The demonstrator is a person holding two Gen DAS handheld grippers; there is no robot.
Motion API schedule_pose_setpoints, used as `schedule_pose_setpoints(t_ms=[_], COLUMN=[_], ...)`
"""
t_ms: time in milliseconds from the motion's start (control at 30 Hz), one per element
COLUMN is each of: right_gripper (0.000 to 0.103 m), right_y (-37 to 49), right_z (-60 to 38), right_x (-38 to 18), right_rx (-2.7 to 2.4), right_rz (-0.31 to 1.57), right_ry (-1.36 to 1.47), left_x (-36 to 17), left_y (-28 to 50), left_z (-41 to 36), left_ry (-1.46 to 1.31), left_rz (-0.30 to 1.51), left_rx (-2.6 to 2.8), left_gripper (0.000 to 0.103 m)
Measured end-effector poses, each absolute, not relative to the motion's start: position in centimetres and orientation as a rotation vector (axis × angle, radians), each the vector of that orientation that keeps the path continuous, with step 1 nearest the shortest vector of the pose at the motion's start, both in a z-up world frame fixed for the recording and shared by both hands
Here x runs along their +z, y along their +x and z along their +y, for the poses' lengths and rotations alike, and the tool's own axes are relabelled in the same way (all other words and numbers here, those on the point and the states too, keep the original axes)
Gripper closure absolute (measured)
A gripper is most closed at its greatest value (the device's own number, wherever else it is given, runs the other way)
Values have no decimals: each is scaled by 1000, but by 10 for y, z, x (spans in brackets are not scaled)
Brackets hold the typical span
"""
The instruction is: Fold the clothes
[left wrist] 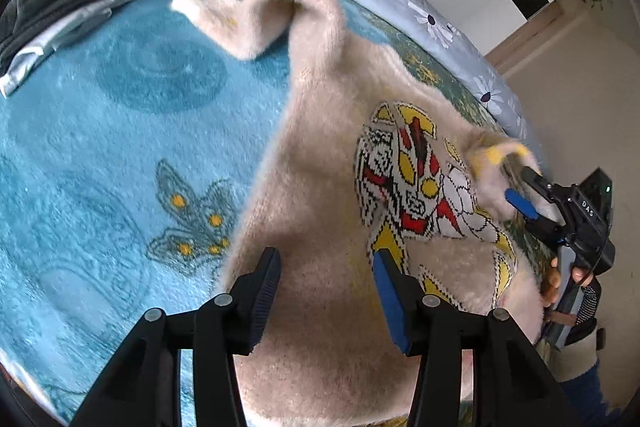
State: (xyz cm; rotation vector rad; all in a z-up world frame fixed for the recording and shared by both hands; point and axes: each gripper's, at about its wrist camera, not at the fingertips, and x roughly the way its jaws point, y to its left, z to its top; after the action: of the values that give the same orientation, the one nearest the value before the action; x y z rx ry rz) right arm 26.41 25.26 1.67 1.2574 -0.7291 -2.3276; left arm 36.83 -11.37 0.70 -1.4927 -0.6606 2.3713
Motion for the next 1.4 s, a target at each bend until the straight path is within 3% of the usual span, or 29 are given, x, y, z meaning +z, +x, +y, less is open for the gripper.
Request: schedule_pose_setpoints(t_ms=[100, 367, 667, 733, 767, 800, 1033, 1133, 1233, 1300, 1400], right_gripper=[38, 33, 33, 35, 49, 65, 75, 76, 73, 61, 53], right_y=[267, 237, 237, 236, 236, 232, 213, 223, 231, 236, 246], right_z=[284, 281, 346, 353, 354, 349, 235, 168, 142, 124, 120], right_x=[16, 44, 38, 45, 50, 59, 84, 71, 49, 33, 28], right_rx=[-2381, -2583, -2694, -2733, -2756, -2784, -2743, -2634, -2509, -2422, -2352], right_rz=[-877, -741, -1085, -1118, -1114, -1062, -451, -128, -28, 36, 38], right_ry=[1231, 1227, 1185, 1148, 1128, 1112, 1118, 1141, 1218, 1265, 1272], left_x=[6, 7, 3, 3, 3, 3, 3, 5, 5, 5, 4], left_y=[368, 371, 370, 369, 369, 369, 369, 369, 370, 371, 371], left_z=[-114, -114, -111, -112, -112, -112, -111, -110, -110, -109, -109], left_ry=[-1498, -1508, -1523, -1524, -1524, -1525, -1532, -1538, -1537, -1535, -1535], left_rz=[-669, -664, -658, -662, -664, -666, -670, -670, -678, -679, -686], left_rx=[2367, 2368, 2368, 2365, 2363, 2362, 2367, 2368, 2365, 2363, 2359], left_gripper=[49, 48, 46, 45, 45, 45, 45, 45, 45, 45, 44])
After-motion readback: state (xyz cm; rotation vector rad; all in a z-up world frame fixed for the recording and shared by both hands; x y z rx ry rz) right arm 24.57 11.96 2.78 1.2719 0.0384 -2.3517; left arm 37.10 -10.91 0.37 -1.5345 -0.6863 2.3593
